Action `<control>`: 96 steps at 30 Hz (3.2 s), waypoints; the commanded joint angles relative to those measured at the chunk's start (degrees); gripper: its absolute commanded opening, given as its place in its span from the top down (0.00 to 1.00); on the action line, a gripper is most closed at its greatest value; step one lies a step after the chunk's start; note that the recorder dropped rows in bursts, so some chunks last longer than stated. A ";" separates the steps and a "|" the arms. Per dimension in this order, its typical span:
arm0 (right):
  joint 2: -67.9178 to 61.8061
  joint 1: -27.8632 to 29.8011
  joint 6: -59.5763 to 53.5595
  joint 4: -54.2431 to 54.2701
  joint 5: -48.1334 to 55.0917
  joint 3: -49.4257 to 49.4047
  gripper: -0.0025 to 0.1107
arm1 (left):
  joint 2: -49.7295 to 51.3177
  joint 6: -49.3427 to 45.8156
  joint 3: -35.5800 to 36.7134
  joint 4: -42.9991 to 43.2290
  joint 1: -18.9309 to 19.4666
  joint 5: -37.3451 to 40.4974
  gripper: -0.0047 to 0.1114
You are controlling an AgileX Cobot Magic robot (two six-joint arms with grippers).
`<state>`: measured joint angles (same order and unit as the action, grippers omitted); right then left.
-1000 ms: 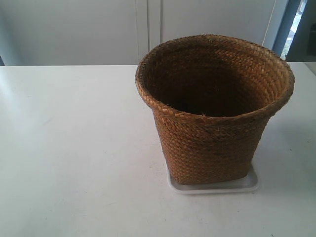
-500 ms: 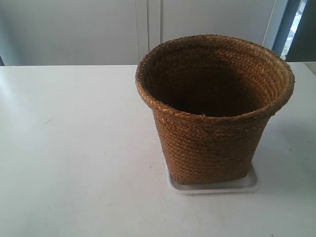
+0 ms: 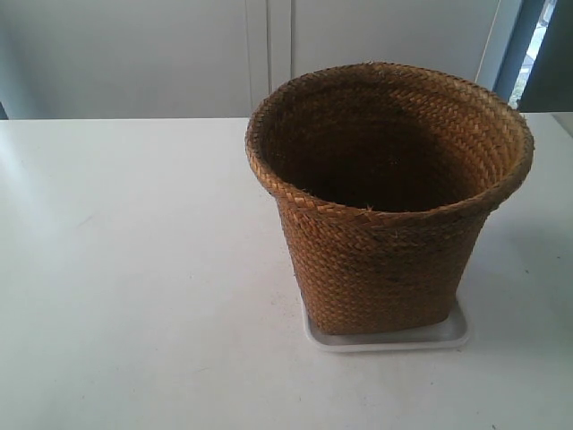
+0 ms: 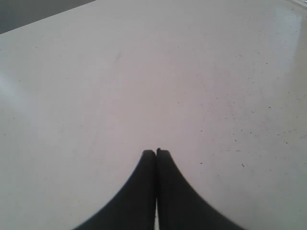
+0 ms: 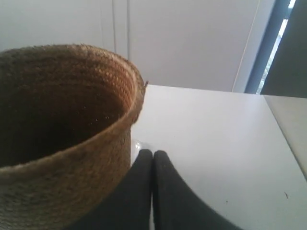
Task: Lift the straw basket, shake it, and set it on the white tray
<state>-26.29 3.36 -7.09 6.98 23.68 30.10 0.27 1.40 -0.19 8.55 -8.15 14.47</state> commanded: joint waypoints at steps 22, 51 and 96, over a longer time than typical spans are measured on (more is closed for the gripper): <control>24.58 0.58 2.43 0.04 -6.82 -30.10 0.98 | -0.27 -0.10 0.19 0.21 0.16 0.16 0.96; 26.29 0.60 2.27 -0.28 -3.59 -30.10 0.98 | -0.27 -0.20 0.19 0.21 0.16 0.15 0.96; 26.29 0.60 2.27 -0.06 -3.59 -30.10 0.98 | -0.27 -0.20 0.19 0.21 0.16 0.15 0.96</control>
<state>-0.30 3.39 -4.96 7.17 20.06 0.27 0.27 1.20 -0.19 8.55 -8.15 14.47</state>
